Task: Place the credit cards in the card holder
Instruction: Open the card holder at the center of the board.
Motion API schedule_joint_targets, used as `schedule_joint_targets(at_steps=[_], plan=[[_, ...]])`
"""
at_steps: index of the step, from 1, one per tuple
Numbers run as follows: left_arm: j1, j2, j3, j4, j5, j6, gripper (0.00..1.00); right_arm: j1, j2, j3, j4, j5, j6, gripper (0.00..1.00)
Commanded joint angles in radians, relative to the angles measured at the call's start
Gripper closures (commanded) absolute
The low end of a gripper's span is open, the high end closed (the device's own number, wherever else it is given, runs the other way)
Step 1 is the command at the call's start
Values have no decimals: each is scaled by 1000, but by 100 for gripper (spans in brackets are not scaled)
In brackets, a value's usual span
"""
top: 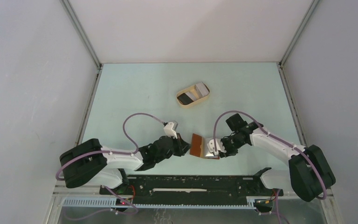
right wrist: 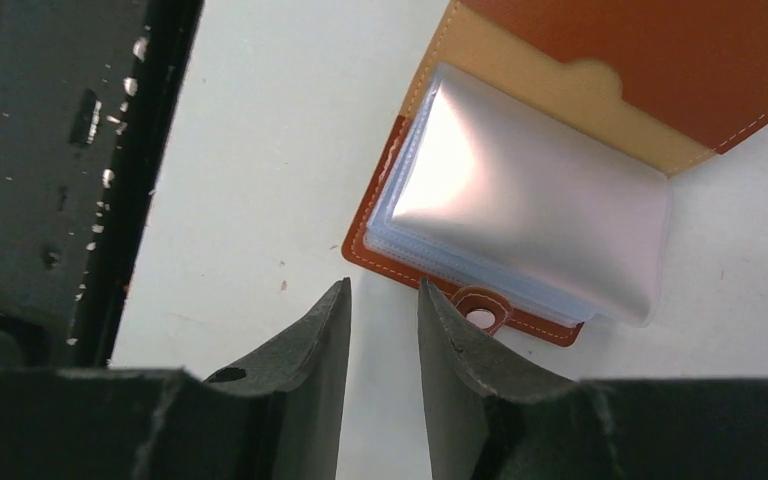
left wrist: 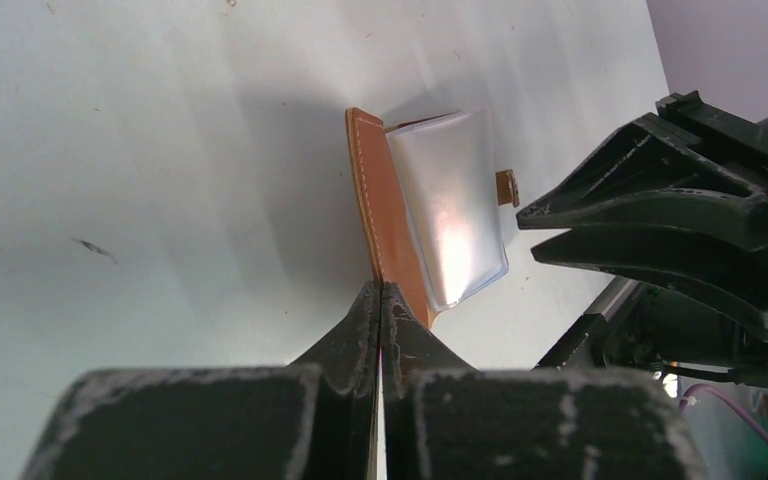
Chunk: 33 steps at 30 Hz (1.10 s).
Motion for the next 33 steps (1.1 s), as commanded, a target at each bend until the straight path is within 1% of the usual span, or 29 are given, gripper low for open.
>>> schedule_joint_targets(at_steps=[1, 17, 26, 33], plan=[[-12, -19, -32, 63, -9, 6, 100, 31, 24, 9, 65, 89, 16, 60], [-17, 2, -44, 110, 10, 1, 100, 107, 91, 9, 125, 162, 58, 58], [-20, 18, -46, 142, 27, -2, 100, 131, 97, 25, 129, 134, 96, 55], [-20, 34, -43, 153, 41, -1, 100, 140, 102, 48, 153, 118, 156, 53]])
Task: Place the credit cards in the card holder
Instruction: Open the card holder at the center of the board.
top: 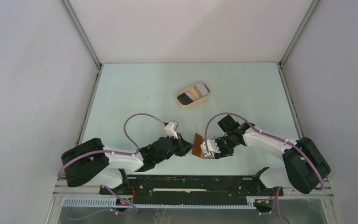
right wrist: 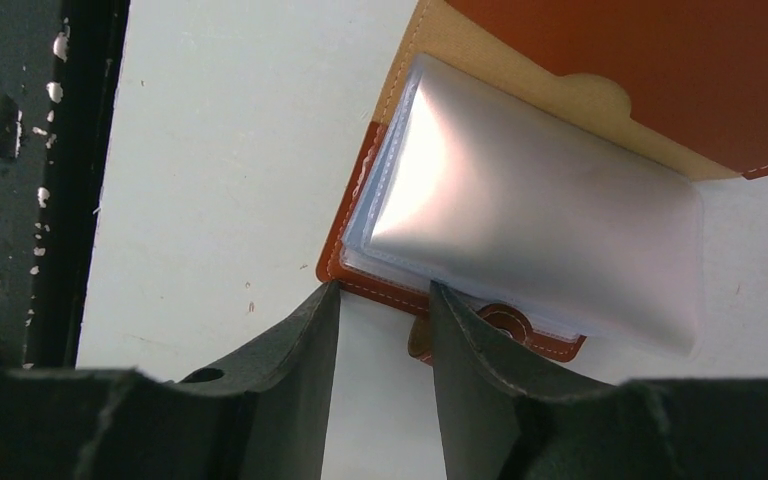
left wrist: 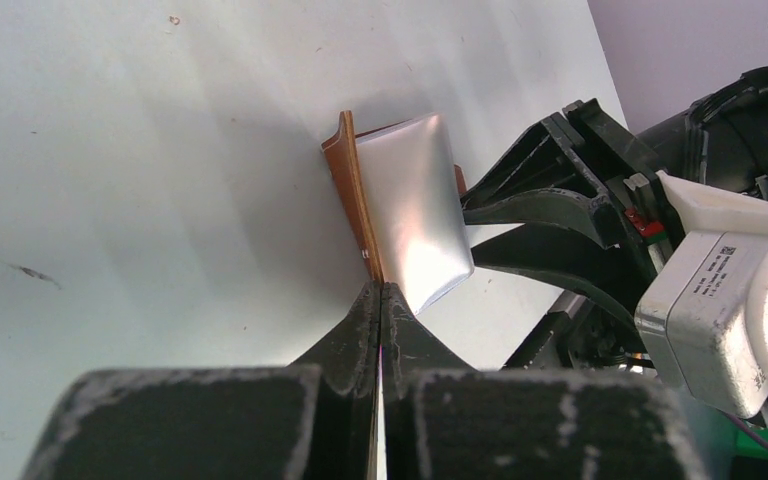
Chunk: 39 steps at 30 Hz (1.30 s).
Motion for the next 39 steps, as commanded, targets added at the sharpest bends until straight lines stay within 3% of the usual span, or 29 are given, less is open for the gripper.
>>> schedule_joint_targets(at_steps=[1, 20, 39], plan=[[-8, 18, -18, 35, 16, -2, 100, 21, 5, 33, 54, -45, 51, 52], [-8, 55, -33, 103, 49, -36, 100, 23, 24, 89, 50, -144, 197, 36], [-8, 88, -59, 161, 57, -73, 98, 25, 234, 348, -53, -209, 658, 37]])
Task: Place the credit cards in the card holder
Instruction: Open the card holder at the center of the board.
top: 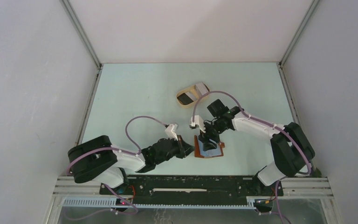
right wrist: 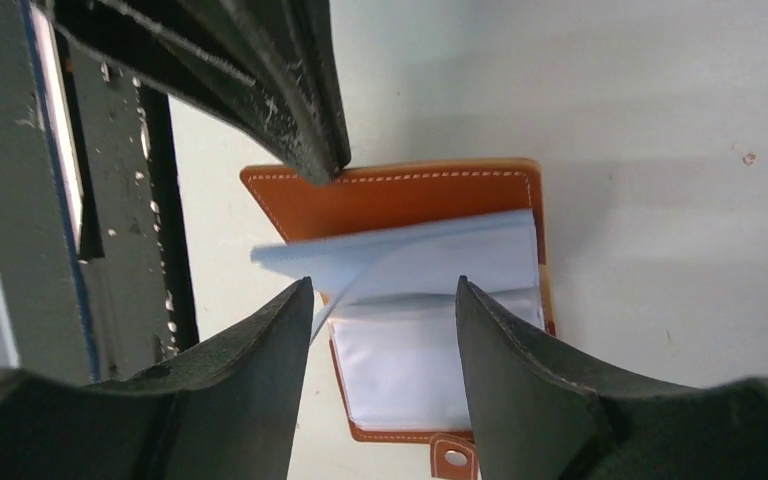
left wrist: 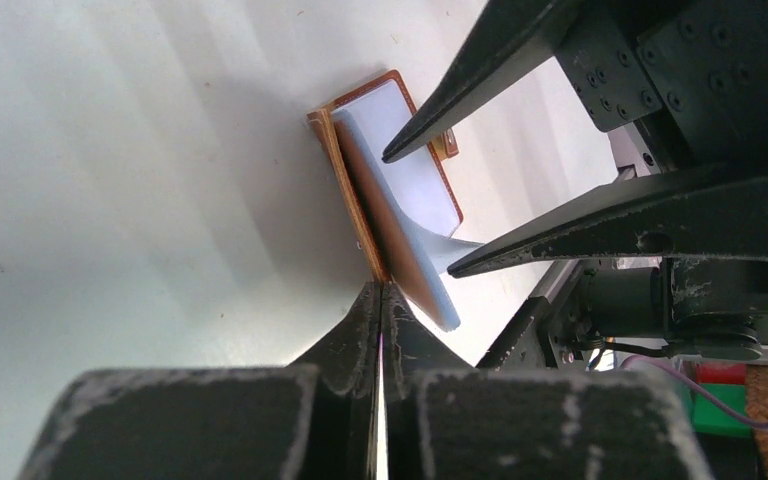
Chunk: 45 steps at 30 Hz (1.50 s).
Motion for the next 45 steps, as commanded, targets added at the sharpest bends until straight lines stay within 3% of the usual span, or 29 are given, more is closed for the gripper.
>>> schedule_joint_targets(at_steps=[1, 11, 17, 23, 26, 33, 39, 45], plan=[[-8, 5, -26, 27, 2, -14, 97, 9, 64, 74, -66, -71, 134, 37], [-8, -103, -108, 11, -28, -36, 69, 8, 183, 158, -137, -160, 237, 39], [-9, -264, -164, -74, -44, -32, 66, 4, 224, 177, -170, -242, 250, 37], [-12, -436, -154, -163, -39, 7, 67, -21, 262, 202, -208, -337, 252, 37], [-12, -459, -121, -165, -16, 31, 72, -44, 267, 202, -207, -369, 259, 37], [-32, -316, -19, -84, 68, 79, 92, -100, 318, 209, -166, -386, 349, 48], [-75, -173, 39, -15, 74, 88, 94, -99, 340, 213, -122, -296, 431, 58], [-86, -49, 91, -2, 56, 110, 94, -84, 377, 231, -104, -193, 483, 78]])
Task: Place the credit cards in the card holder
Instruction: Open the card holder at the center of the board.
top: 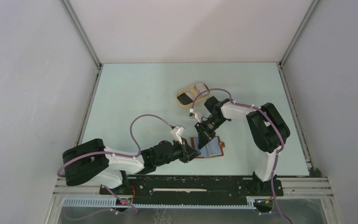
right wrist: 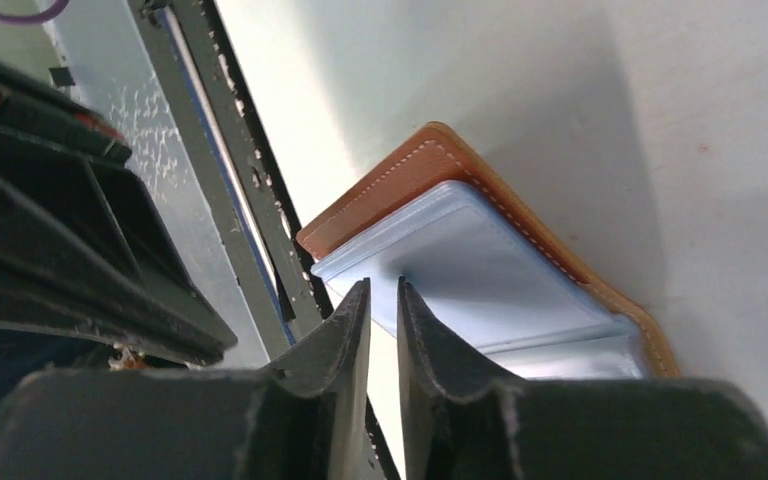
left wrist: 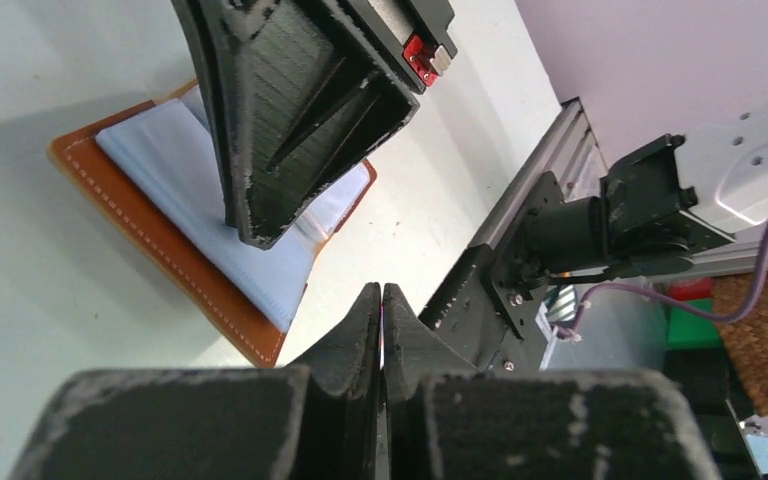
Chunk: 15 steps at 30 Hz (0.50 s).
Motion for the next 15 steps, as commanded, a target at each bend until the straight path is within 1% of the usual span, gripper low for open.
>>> schedule_joint_targets(at_steps=[1, 3, 7, 9, 12, 15], plan=[[-7, 77, 80, 53, -13, 53, 94, 9, 31, 45, 24, 87, 66, 80], [-7, 124, 103, 46, -32, 66, 94, 7, 32, 49, 22, 99, 65, 86], [-7, 197, 135, 24, -81, 70, 95, 1, 14, 57, 14, 123, 49, 90], [-5, 212, 136, 8, -112, 70, 96, -4, 5, 62, 7, 136, 34, 93], [-3, 216, 147, -61, -166, 63, 97, -15, -13, 70, -11, 144, 16, 96], [4, 223, 160, -111, -186, 48, 97, -30, -38, 77, -36, 145, -18, 99]])
